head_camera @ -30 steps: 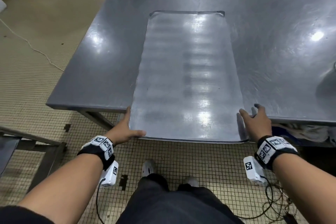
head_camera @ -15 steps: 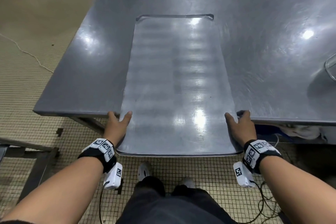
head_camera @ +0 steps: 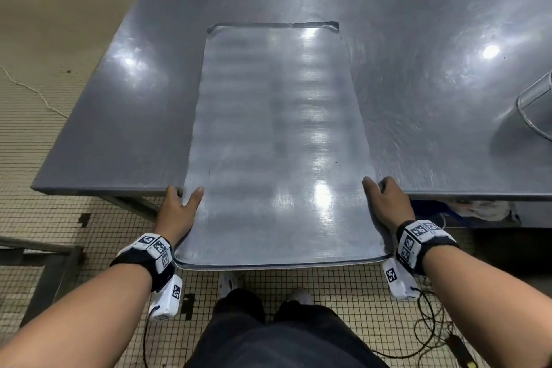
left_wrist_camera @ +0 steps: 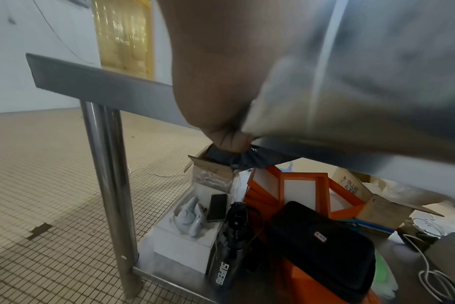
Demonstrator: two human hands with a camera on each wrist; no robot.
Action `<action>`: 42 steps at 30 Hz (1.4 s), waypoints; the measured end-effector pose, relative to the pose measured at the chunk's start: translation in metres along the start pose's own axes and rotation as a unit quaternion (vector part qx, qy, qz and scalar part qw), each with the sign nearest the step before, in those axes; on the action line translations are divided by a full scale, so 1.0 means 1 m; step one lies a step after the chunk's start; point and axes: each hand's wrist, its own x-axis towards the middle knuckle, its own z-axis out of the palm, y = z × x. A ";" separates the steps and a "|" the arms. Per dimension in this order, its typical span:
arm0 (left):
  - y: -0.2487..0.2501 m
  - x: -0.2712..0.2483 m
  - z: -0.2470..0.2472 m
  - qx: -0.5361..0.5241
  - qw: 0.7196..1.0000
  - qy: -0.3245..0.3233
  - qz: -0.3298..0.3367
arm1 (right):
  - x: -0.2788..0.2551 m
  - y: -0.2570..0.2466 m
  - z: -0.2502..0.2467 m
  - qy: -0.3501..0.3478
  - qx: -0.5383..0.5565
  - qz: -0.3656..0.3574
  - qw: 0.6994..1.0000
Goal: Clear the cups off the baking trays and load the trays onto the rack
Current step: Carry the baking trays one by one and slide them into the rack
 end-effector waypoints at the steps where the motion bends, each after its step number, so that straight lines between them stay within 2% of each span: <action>1: -0.002 -0.001 0.000 -0.002 1.000 -0.005 0.000 | -0.001 0.002 0.001 0.000 -0.005 -0.005 1.000; 13: 0.000 -0.008 0.002 -0.015 1.000 0.000 -0.012 | -0.015 0.015 0.014 0.033 0.004 -0.016 0.999; 21: 0.016 -0.017 -0.011 -0.013 0.999 0.003 0.030 | -0.017 0.009 -0.002 0.012 0.010 -0.046 0.999; 24: 0.032 -0.018 -0.020 -0.006 0.999 0.015 0.052 | -0.015 -0.009 -0.017 0.003 0.018 -0.053 0.998; 28: 0.049 -0.012 -0.038 -0.012 0.997 0.020 0.073 | -0.008 -0.030 -0.028 0.033 0.057 -0.084 0.994; 34: 0.046 0.011 -0.073 -0.012 0.994 0.042 0.099 | -0.011 -0.073 -0.022 0.055 0.113 -0.107 0.986; 39: 0.054 0.035 -0.121 -0.022 0.989 0.081 0.120 | -0.008 -0.134 -0.011 0.071 0.103 -0.167 0.978; 42: 0.054 0.057 -0.158 -0.039 0.987 0.105 0.116 | -0.006 -0.178 -0.001 0.052 0.128 -0.211 0.968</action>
